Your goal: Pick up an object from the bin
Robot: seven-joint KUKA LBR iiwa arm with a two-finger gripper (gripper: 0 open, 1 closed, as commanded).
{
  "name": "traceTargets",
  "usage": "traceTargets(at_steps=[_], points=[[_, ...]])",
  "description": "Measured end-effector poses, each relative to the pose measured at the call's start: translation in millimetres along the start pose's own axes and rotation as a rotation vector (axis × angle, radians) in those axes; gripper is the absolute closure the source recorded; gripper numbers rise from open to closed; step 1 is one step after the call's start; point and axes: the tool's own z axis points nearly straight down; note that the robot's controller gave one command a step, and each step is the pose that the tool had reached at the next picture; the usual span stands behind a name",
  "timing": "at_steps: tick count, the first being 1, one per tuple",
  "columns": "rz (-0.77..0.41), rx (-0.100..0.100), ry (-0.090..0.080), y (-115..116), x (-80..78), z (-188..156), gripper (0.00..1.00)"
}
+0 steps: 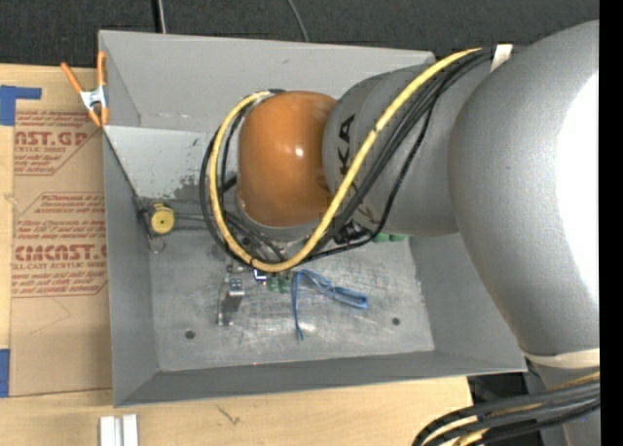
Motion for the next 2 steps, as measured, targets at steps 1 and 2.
traceTargets(at_steps=[1, 2], points=[[-0.033, 0.006, 0.001, -77, -38.1, 47, 0.0], [-0.12, 0.004, 0.006, -140, -0.8, 73, 0.0]])
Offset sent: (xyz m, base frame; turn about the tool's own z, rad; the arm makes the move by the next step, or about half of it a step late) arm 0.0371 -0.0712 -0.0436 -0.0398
